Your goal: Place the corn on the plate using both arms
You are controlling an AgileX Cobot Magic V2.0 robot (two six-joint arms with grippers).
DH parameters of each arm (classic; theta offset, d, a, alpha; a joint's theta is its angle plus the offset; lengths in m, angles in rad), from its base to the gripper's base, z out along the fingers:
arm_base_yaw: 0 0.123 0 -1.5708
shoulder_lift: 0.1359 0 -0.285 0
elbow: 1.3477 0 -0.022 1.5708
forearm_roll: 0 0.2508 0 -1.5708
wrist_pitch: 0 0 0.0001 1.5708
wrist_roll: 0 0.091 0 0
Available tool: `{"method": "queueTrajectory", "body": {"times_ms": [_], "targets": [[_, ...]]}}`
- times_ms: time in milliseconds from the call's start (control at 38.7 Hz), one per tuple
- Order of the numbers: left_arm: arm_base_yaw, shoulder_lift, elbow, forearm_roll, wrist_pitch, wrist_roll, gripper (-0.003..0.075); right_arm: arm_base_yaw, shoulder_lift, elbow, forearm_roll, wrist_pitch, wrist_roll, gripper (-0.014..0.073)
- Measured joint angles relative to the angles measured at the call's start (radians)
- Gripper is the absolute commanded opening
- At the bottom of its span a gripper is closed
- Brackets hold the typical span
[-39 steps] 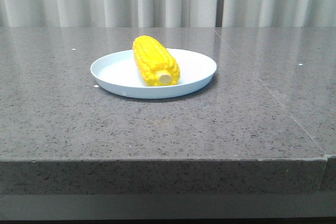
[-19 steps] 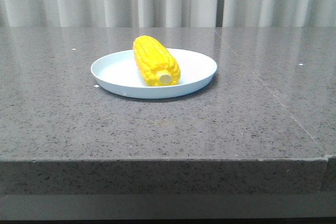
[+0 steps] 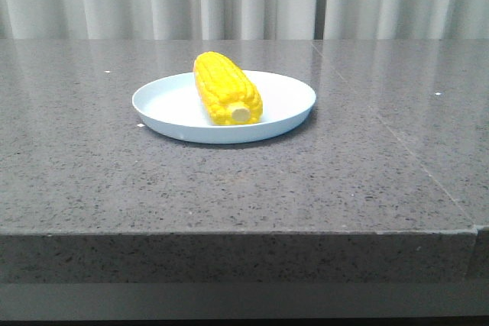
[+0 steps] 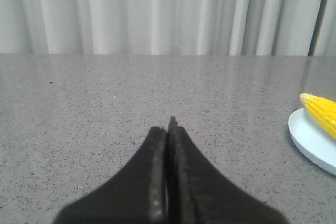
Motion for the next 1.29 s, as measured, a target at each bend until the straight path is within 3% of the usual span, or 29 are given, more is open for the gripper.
{"method": "queueTrajectory", "body": {"times_ms": [362, 776, 1293], "targets": [[0.000, -0.057, 0.148, -0.066, -0.147, 0.125, -0.0020, 0.000, 0.000, 0.000, 0.000, 0.000, 0.000, -0.0050], [0.000, -0.057, 0.370, -0.074, -0.203, 0.133, -0.0020, 0.000, 0.000, 0.000, 0.000, 0.000, 0.000, -0.0050], [0.000, -0.057, 0.373, -0.076, -0.272, 0.133, -0.0020, 0.000, 0.000, 0.000, 0.000, 0.000, 0.000, -0.0050]]}}
